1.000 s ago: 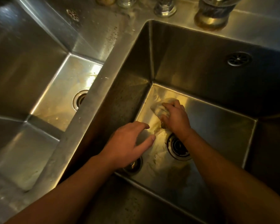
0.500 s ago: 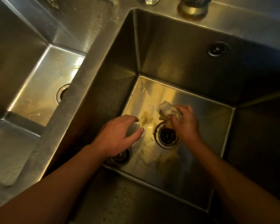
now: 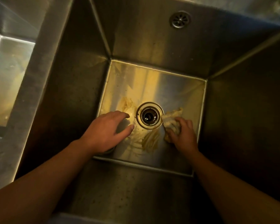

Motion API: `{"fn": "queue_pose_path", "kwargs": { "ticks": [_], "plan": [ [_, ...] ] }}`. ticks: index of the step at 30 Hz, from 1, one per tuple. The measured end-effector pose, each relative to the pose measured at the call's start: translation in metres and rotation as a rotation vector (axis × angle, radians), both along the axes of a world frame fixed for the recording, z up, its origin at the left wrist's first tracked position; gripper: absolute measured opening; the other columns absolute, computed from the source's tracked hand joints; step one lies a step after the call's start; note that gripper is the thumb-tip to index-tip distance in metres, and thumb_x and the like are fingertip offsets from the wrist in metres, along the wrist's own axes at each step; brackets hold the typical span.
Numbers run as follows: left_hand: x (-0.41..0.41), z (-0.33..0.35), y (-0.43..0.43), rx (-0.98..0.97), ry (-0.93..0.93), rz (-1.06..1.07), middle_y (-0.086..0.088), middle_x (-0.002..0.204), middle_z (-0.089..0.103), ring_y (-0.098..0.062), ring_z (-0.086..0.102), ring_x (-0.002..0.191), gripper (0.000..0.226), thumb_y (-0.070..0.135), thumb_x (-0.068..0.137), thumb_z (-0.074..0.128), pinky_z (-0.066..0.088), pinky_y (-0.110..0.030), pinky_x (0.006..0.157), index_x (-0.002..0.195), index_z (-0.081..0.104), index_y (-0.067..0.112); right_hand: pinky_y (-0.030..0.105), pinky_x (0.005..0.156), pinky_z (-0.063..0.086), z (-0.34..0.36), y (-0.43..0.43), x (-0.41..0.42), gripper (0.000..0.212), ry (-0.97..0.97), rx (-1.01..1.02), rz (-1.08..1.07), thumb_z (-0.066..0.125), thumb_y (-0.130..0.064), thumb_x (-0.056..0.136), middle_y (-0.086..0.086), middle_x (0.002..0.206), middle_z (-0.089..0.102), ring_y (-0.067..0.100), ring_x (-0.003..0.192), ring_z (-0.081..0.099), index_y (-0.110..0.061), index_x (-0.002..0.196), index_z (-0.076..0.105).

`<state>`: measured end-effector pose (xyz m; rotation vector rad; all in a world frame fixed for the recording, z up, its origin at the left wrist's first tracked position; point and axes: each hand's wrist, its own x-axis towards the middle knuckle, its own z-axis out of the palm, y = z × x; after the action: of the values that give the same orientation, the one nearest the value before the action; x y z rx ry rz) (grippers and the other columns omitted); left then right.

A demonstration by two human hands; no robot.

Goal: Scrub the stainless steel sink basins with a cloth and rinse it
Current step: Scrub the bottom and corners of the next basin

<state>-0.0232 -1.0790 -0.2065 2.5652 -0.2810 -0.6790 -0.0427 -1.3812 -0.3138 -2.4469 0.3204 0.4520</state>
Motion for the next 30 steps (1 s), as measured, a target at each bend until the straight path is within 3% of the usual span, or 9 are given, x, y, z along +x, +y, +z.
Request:
{"fn": "queue_pose_path", "kwargs": {
  "ticks": [7,11,14,18,30],
  "plan": [
    [-0.005,0.000,0.004,0.015,0.015,-0.064,0.005,0.131,0.062,-0.014,0.057,0.115,0.068,0.072,0.090,0.029,0.048,-0.035,0.094,0.134,0.054,0.026,0.040,0.093,0.048,0.002,0.014,-0.026,0.060,0.041,-0.060,-0.089,0.073,-0.030,0.082,0.008,0.127,0.043,0.032,0.110,0.054,-0.022,0.135,0.046],
    [-0.007,-0.002,0.007,0.016,0.026,-0.063,0.004,0.131,0.061,-0.014,0.056,0.115,0.071,0.073,0.089,0.027,0.046,-0.034,0.094,0.135,0.053,0.026,0.039,0.091,0.045,0.002,0.015,-0.040,0.064,0.084,-0.195,-0.166,0.072,-0.028,0.085,0.014,0.131,0.043,0.035,0.114,0.052,-0.018,0.140,0.042],
    [-0.007,-0.003,0.007,0.000,0.020,-0.044,0.004,0.131,0.061,-0.015,0.056,0.116,0.071,0.073,0.089,0.027,0.046,-0.033,0.094,0.136,0.052,0.025,0.044,0.097,0.045,0.001,0.016,-0.046,0.069,0.110,-0.241,-0.300,0.071,-0.026,0.086,0.018,0.138,0.039,0.039,0.121,0.048,-0.017,0.146,0.037],
    [-0.006,-0.006,0.004,-0.046,0.008,-0.005,0.004,0.132,0.060,-0.015,0.057,0.116,0.061,0.068,0.094,0.035,0.048,-0.036,0.095,0.136,0.052,0.026,0.045,0.097,0.044,-0.001,0.028,-0.041,0.072,0.126,-0.270,-0.375,0.066,-0.026,0.088,0.020,0.139,0.035,0.041,0.119,0.048,-0.021,0.151,0.031],
    [-0.003,-0.008,0.002,-0.086,-0.014,0.051,0.005,0.130,0.061,-0.013,0.058,0.115,0.061,0.067,0.093,0.036,0.049,-0.036,0.093,0.135,0.053,0.026,0.035,0.098,0.043,-0.013,0.063,0.018,0.066,-0.035,-0.069,-0.132,0.067,-0.034,0.088,0.010,0.127,0.041,0.030,0.111,0.052,-0.024,0.148,0.041]
  ]
}}
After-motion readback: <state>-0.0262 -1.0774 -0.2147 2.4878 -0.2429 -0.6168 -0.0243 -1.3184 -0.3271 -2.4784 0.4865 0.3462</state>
